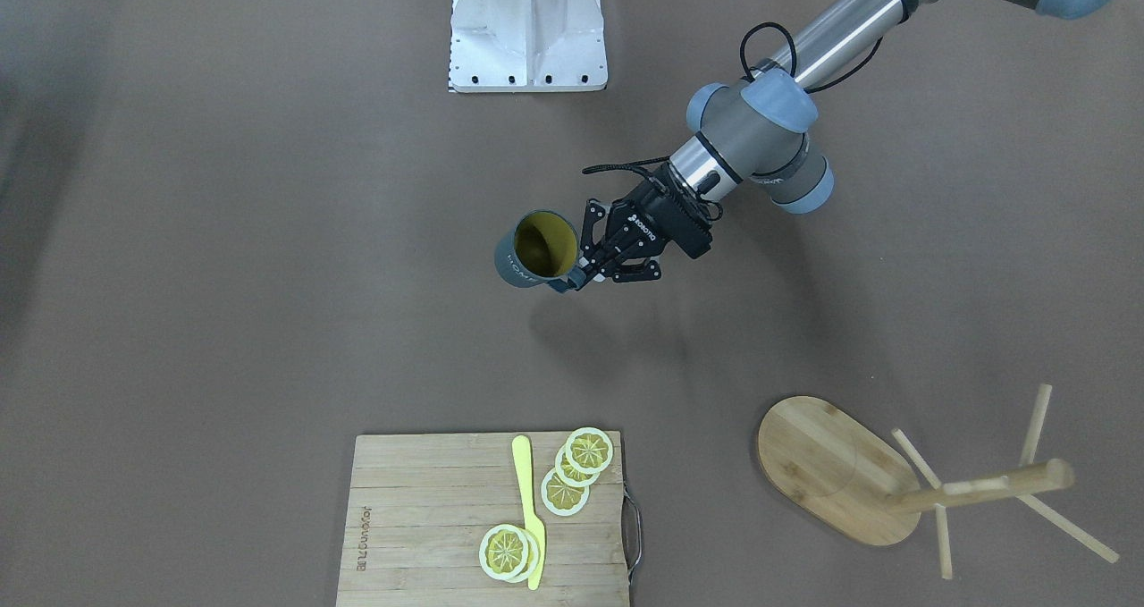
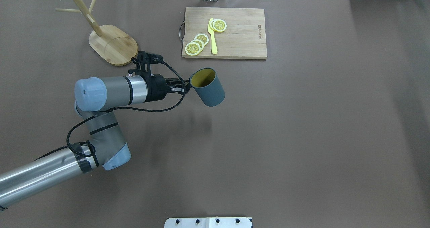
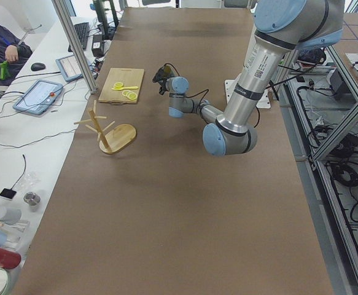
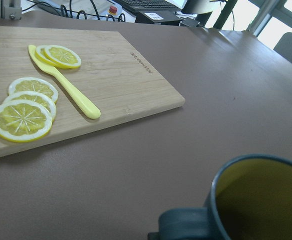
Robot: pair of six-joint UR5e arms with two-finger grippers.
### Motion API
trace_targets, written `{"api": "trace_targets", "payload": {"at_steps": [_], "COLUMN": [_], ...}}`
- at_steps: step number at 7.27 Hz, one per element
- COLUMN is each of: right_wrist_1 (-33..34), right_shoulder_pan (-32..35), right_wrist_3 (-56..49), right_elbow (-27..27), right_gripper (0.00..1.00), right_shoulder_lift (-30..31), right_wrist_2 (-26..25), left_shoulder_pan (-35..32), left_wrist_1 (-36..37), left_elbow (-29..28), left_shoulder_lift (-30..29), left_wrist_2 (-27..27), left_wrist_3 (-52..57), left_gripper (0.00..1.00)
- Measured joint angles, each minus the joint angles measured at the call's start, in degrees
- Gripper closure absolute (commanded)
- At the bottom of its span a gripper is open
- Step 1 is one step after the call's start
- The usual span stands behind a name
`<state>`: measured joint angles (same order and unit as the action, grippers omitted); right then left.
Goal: Hang cup on storage rack
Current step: 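Lift the blue mug with the left gripper toward the wooden stand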
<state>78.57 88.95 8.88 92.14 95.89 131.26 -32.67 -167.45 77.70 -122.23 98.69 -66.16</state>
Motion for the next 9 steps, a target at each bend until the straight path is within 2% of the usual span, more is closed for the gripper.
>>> {"api": "trace_targets", "payload": {"at_steps": [3, 7, 9], "right_wrist_1": [0.0, 0.0, -0.1], "right_shoulder_pan": [0.0, 0.0, 0.0], "right_wrist_3": [0.0, 0.0, 0.0], "right_elbow": [0.0, -0.1, -0.1], "right_gripper": [0.0, 0.0, 0.0], "right_shoulder_lift": [0.0, 0.0, 0.0], "right_wrist_2": [-0.1, -0.2, -0.2], "left_shoulder_pan": [0.1, -0.1, -2.5], "left_wrist_1": [-2.5, -6.6, -6.5], "left_elbow": [1.7, 1.8, 1.5], "left_shoulder_lift": [-0.5, -2.0, -2.5], "left_wrist_2": [-3.9, -15.5, -18.9], "left_wrist_3": [-27.8, -56.1, -70.1], "left_gripper": [1.0, 1.0, 1.0]}}
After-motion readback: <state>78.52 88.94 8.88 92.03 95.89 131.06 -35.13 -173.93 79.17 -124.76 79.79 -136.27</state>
